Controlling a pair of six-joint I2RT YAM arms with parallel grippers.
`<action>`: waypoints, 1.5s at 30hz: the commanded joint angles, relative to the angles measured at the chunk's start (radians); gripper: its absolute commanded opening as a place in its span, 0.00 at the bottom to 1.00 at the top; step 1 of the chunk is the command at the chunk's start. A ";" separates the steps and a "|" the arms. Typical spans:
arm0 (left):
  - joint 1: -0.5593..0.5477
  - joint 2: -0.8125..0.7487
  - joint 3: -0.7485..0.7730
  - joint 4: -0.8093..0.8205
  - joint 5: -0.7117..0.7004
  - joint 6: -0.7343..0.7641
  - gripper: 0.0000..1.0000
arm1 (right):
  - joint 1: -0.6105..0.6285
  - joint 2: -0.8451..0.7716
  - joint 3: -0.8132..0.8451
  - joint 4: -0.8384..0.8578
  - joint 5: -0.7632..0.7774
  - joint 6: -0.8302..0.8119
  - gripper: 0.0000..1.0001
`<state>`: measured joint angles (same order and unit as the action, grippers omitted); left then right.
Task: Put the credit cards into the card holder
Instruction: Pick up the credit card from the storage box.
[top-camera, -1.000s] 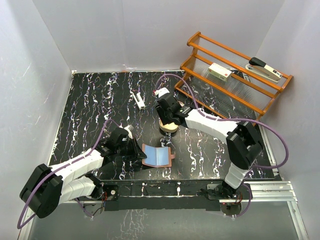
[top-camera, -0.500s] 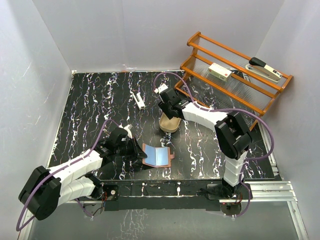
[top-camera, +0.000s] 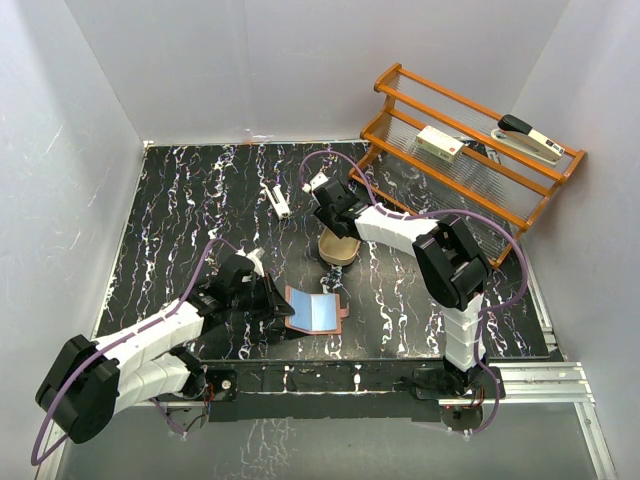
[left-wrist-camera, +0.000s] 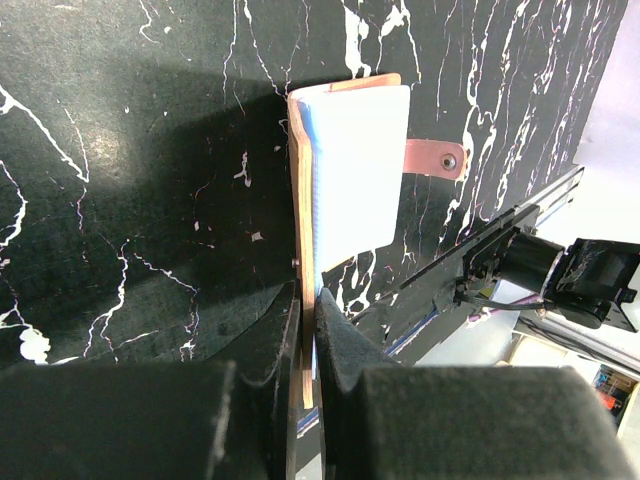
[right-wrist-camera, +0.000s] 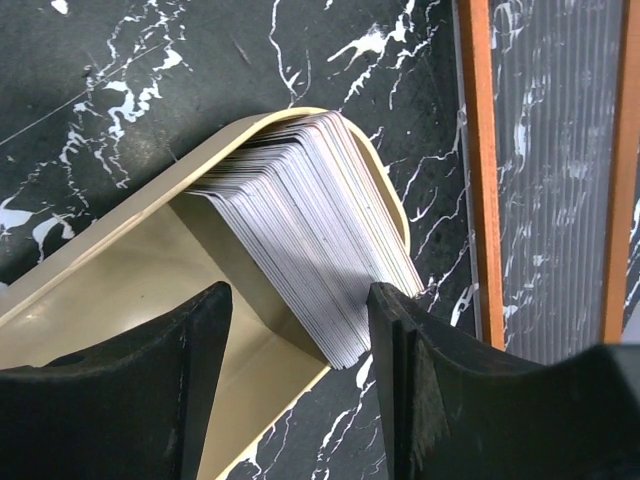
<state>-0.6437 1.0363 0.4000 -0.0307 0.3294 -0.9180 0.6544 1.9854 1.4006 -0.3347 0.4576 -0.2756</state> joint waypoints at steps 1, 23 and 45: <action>-0.004 -0.022 0.002 0.004 0.021 0.004 0.00 | -0.001 0.001 0.039 0.069 0.073 -0.023 0.54; -0.004 -0.016 0.000 0.002 0.015 0.001 0.00 | -0.001 -0.042 0.026 0.114 0.108 -0.023 0.29; -0.004 -0.037 0.007 -0.019 0.004 -0.013 0.00 | -0.002 -0.150 -0.010 0.018 -0.018 0.026 0.00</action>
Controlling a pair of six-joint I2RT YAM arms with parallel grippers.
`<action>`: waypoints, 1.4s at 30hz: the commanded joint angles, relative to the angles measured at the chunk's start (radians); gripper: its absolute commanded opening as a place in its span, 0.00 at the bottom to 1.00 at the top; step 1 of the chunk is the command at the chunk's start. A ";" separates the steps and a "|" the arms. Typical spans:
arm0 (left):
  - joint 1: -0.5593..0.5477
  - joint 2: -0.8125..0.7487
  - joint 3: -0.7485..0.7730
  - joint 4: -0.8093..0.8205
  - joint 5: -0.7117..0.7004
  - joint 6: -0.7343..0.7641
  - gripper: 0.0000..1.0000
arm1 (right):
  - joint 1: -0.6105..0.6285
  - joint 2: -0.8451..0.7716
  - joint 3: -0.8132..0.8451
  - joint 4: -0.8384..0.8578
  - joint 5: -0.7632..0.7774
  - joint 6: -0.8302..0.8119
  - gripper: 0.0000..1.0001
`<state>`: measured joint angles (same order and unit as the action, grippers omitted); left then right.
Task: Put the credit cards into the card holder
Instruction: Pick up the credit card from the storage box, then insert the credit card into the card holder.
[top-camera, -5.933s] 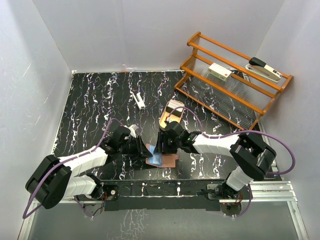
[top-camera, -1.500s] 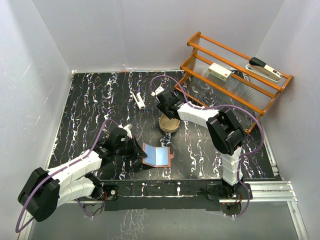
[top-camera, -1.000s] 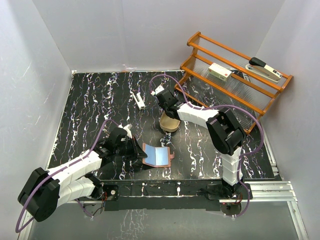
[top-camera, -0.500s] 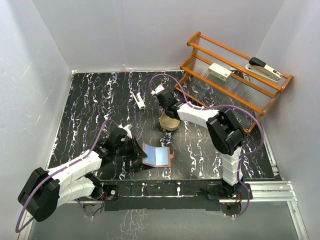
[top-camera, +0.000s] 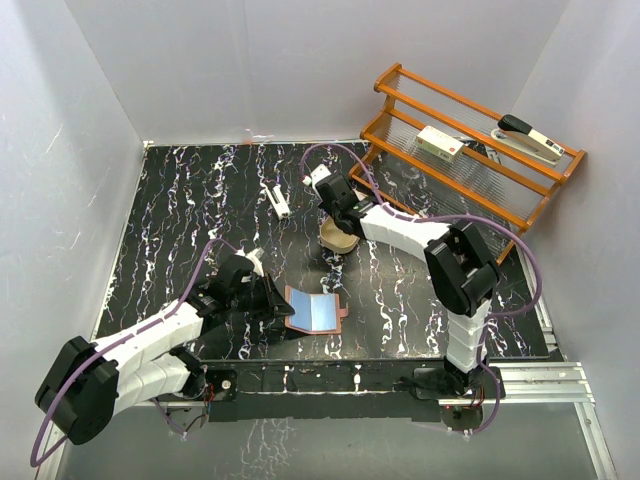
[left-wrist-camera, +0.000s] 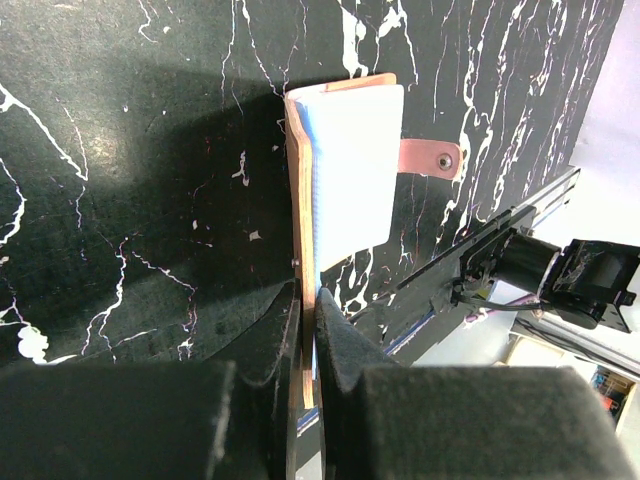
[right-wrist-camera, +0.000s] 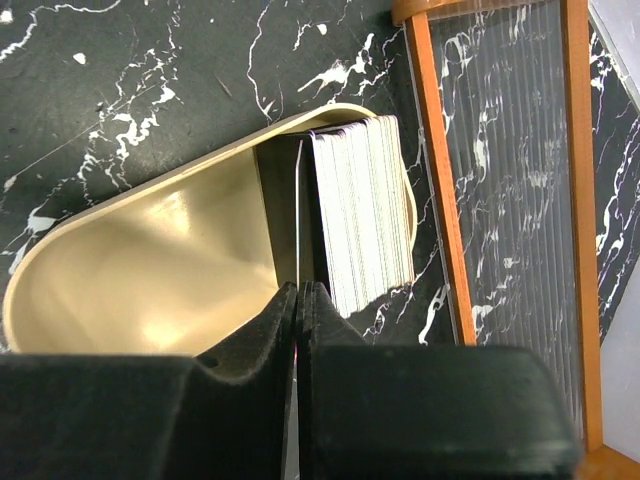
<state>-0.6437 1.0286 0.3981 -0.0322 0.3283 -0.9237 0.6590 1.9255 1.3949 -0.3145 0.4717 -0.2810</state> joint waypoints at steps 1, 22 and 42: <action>-0.004 -0.029 0.010 -0.019 0.003 -0.007 0.00 | -0.006 -0.099 -0.006 -0.010 -0.042 0.037 0.00; -0.004 0.005 -0.021 0.097 -0.006 -0.091 0.00 | 0.031 -0.535 -0.263 -0.133 -0.594 0.662 0.00; -0.004 0.007 -0.052 0.064 -0.030 -0.077 0.29 | 0.122 -0.570 -0.679 0.195 -0.634 1.067 0.00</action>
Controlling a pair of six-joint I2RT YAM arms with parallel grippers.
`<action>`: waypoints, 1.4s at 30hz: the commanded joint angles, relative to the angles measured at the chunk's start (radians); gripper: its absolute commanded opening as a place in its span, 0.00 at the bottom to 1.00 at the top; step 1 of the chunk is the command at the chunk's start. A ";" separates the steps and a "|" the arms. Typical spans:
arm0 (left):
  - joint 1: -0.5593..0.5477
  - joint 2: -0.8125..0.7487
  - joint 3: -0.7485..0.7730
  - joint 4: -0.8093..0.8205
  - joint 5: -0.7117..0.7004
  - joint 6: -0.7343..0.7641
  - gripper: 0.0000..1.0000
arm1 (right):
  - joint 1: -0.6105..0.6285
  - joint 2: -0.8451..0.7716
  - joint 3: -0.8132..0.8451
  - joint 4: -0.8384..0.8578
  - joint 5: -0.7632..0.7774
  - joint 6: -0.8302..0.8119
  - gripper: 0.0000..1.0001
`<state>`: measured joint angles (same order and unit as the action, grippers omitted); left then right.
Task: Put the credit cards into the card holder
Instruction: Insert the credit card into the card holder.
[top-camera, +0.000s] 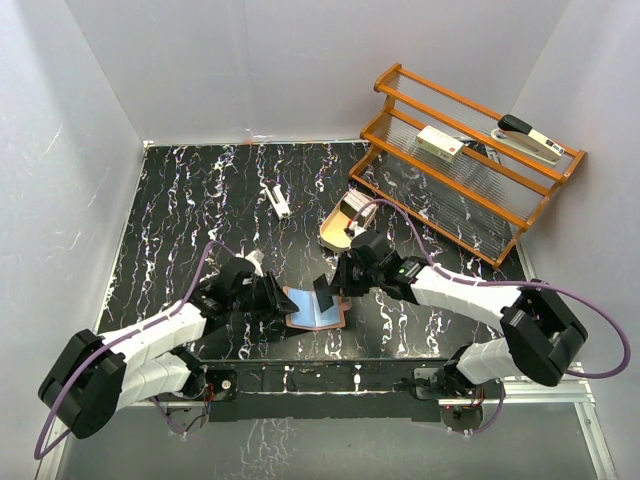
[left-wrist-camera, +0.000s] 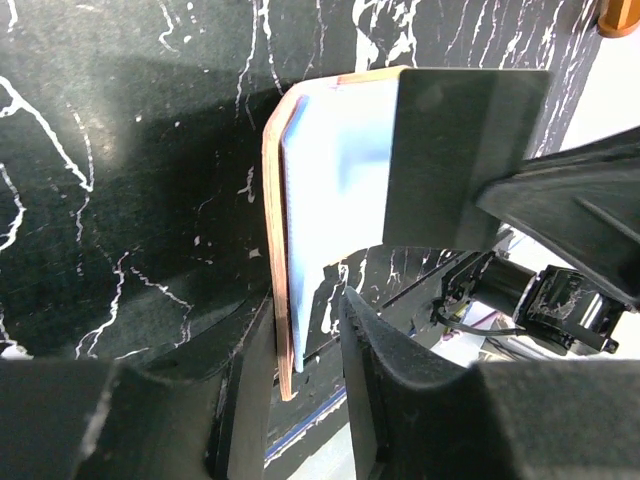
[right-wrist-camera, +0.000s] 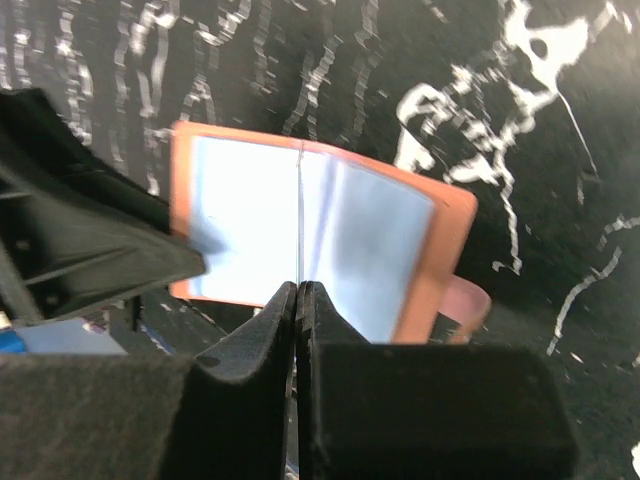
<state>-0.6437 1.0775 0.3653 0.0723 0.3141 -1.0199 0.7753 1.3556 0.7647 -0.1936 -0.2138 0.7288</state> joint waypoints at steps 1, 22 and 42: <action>-0.004 -0.047 -0.022 -0.046 -0.021 0.021 0.29 | 0.006 -0.001 -0.058 0.067 0.071 0.055 0.00; -0.004 -0.094 -0.046 -0.123 -0.074 0.043 0.18 | 0.006 0.007 -0.133 0.025 0.196 0.018 0.00; -0.004 -0.060 -0.055 -0.096 -0.065 0.053 0.00 | 0.006 -0.090 -0.094 0.111 -0.004 0.077 0.00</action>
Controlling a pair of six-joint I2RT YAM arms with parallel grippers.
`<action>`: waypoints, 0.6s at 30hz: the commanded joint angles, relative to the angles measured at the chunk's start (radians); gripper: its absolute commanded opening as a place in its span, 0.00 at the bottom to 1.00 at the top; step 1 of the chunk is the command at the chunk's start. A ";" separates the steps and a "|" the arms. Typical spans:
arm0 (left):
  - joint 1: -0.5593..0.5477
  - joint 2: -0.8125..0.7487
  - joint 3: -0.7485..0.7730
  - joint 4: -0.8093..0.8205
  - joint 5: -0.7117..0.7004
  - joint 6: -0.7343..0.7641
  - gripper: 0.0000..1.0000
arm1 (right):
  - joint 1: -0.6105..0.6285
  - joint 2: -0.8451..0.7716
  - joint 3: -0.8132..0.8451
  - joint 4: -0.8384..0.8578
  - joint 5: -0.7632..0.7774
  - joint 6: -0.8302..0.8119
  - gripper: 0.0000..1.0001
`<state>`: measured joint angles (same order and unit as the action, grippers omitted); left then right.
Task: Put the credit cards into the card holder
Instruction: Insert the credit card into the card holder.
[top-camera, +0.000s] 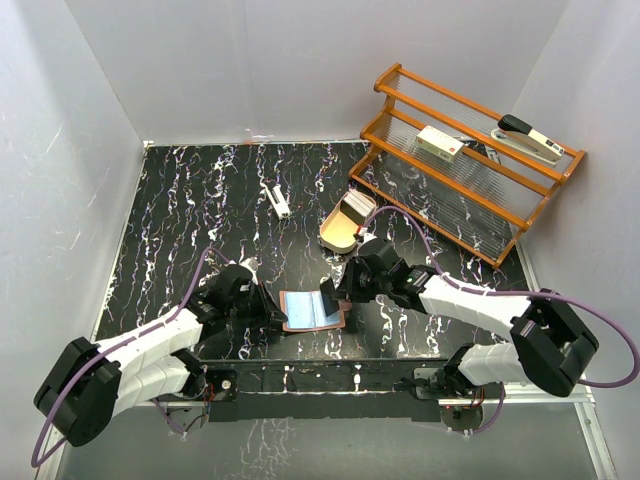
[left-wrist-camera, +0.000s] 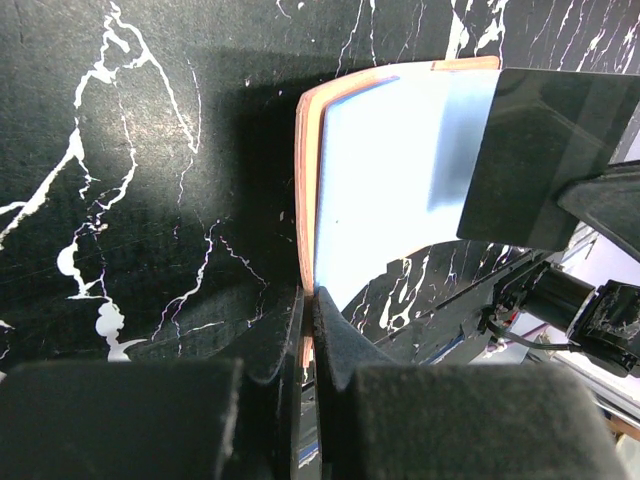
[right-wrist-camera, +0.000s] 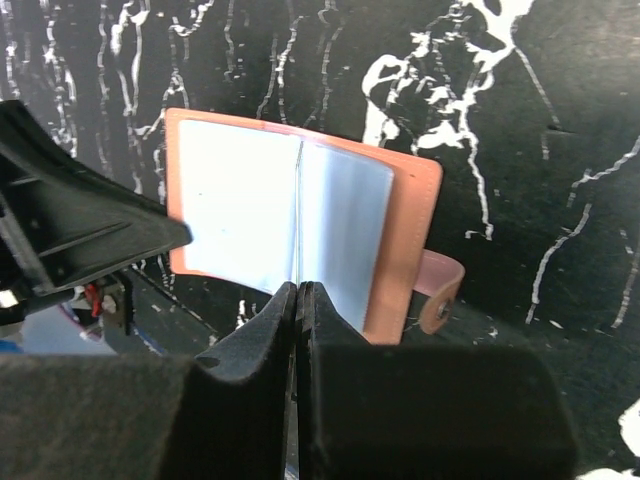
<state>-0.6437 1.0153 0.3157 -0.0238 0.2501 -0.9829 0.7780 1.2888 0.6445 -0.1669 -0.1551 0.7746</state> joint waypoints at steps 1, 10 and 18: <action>-0.004 0.005 -0.006 -0.002 -0.003 0.017 0.00 | 0.003 -0.019 0.026 0.094 -0.074 0.037 0.00; -0.005 0.011 -0.008 -0.007 -0.006 0.015 0.00 | 0.010 0.045 -0.002 0.206 -0.135 0.107 0.00; -0.006 0.029 -0.005 -0.013 -0.011 0.018 0.00 | 0.010 0.111 -0.022 0.254 -0.150 0.121 0.00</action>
<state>-0.6437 1.0332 0.3157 -0.0238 0.2466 -0.9794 0.7845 1.3792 0.6384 -0.0059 -0.2859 0.8761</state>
